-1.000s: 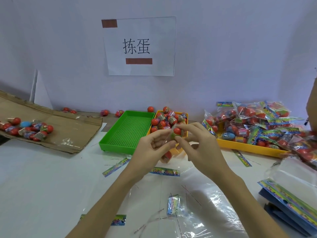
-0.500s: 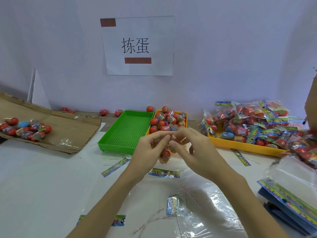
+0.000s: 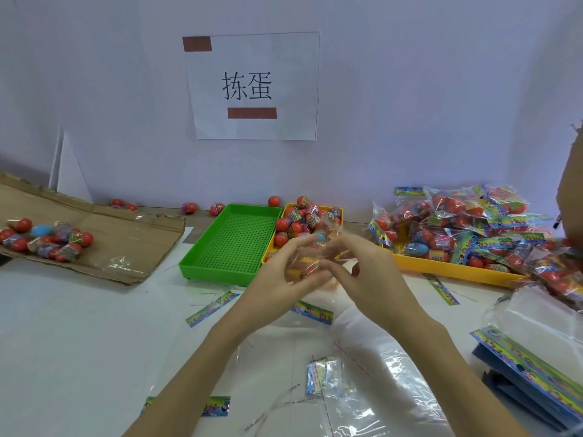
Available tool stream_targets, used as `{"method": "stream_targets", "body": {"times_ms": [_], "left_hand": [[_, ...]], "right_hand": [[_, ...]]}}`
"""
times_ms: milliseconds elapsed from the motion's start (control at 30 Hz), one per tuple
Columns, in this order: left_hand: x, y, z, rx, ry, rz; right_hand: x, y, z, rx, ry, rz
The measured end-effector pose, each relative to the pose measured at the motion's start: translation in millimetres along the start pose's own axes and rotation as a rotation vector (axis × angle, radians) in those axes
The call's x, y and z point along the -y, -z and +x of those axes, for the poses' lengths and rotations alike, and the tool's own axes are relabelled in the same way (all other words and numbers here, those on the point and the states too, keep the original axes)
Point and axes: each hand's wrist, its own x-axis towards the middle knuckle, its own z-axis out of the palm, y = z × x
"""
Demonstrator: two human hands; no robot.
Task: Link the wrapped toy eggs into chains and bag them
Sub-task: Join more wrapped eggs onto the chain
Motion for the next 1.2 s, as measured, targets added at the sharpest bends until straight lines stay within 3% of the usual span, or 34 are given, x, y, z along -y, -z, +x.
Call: {"method": "stream_targets", "body": {"times_ms": [133, 267, 367, 633, 767, 1033, 1200], "left_hand": [[4.1, 1.6, -1.7, -0.009, 0.001, 0.088], [0.9, 0.9, -2.2, -0.097, 0.033, -0.007], [-1.2, 1.6, -3.8, -0.067, 0.020, -0.046], [-1.4, 2.5, -1.1, -0.072, 0.101, -0.117], [-1.2, 3.0, -1.8, -0.071, 0.091, -0.102], [-4.6, 2.6, -2.5, -0.066, 0.153, -0.154], [-8.4, 2.4, -4.0, -0.022, 0.158, -0.157]], "right_hand": [[-0.9, 2.5, 1.2, -0.044, -0.044, 0.054], [-3.3, 0.8, 0.7, 0.054, -0.092, 0.083], [-3.8, 3.5, 1.0, 0.116, -0.151, 0.134], [-0.7, 5.4, 2.9, -0.044, -0.231, 0.268], [-4.1, 3.8, 2.2, 0.030, -0.284, 0.223], [-4.1, 1.4, 1.9, 0.163, -0.250, 0.253], [-1.6, 1.4, 1.1, 0.111, -0.165, 0.171]]}}
